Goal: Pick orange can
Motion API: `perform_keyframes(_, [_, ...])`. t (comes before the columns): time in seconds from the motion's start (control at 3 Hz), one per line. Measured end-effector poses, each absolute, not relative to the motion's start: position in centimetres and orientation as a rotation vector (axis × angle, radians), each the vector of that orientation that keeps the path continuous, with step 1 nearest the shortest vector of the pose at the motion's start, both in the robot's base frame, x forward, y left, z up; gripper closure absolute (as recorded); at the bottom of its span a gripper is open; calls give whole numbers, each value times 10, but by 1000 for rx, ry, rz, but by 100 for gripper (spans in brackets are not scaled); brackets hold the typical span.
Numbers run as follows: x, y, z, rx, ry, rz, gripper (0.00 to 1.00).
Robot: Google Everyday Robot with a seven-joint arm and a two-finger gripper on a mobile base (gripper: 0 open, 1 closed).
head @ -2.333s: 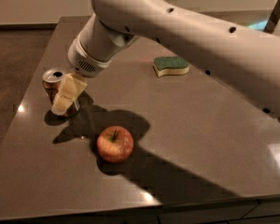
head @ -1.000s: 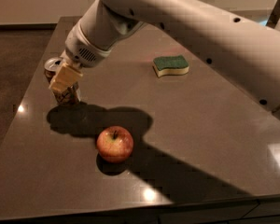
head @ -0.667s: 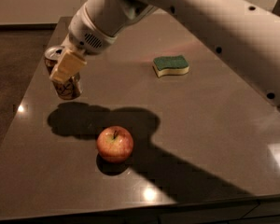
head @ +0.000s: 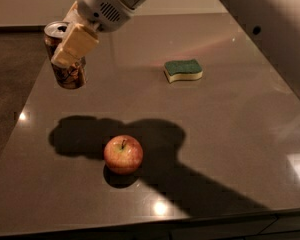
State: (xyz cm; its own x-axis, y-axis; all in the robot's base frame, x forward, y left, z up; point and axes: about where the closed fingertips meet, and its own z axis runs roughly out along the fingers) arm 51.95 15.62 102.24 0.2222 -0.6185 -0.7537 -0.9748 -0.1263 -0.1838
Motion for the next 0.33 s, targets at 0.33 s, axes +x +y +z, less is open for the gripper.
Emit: perform_keyframes(0.33, [519, 156, 1022, -1830, 1473, 680, 100])
